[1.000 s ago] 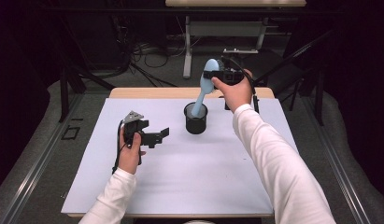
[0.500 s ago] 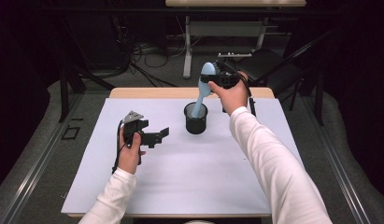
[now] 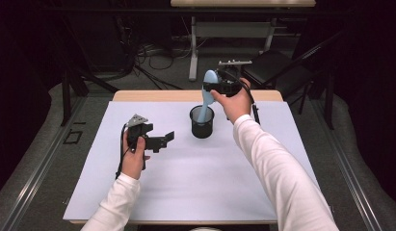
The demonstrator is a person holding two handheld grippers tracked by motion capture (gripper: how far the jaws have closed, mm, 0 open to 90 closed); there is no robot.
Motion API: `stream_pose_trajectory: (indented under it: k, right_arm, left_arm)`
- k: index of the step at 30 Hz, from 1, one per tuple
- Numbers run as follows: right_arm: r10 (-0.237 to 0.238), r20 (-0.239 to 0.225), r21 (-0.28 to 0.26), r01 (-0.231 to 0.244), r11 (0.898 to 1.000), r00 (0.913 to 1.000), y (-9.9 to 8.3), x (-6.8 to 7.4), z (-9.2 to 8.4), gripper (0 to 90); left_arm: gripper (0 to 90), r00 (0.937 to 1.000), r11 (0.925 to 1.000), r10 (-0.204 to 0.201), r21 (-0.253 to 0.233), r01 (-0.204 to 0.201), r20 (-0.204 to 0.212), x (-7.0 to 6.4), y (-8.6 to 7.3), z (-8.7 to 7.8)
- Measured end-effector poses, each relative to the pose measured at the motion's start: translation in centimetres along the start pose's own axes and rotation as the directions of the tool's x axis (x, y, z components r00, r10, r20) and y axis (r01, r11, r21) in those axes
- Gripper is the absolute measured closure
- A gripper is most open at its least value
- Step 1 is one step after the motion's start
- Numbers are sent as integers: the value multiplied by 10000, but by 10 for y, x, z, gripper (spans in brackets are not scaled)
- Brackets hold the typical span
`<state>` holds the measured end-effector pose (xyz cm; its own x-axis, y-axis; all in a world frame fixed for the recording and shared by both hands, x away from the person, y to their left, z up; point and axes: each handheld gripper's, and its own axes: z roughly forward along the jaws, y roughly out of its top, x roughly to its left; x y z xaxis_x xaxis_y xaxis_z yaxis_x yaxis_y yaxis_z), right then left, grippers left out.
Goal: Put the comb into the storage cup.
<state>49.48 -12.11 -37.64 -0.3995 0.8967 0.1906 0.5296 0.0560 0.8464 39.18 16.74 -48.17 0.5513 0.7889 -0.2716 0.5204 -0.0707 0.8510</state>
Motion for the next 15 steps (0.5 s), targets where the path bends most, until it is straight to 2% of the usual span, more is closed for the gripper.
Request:
stream_pose_trajectory:
  k: [10,15]
  right_arm:
    - [-136,66,110,135,9998,9999,-10,0,8,472]
    - [-346,136,87,345,9994,9993,-12,3,10,472]
  left_arm:
    - [6,10000,10000,11,6,-11,-7,0,0,0]
    - [5,10000,10000,7,-10,-7,-3,0,0,0]
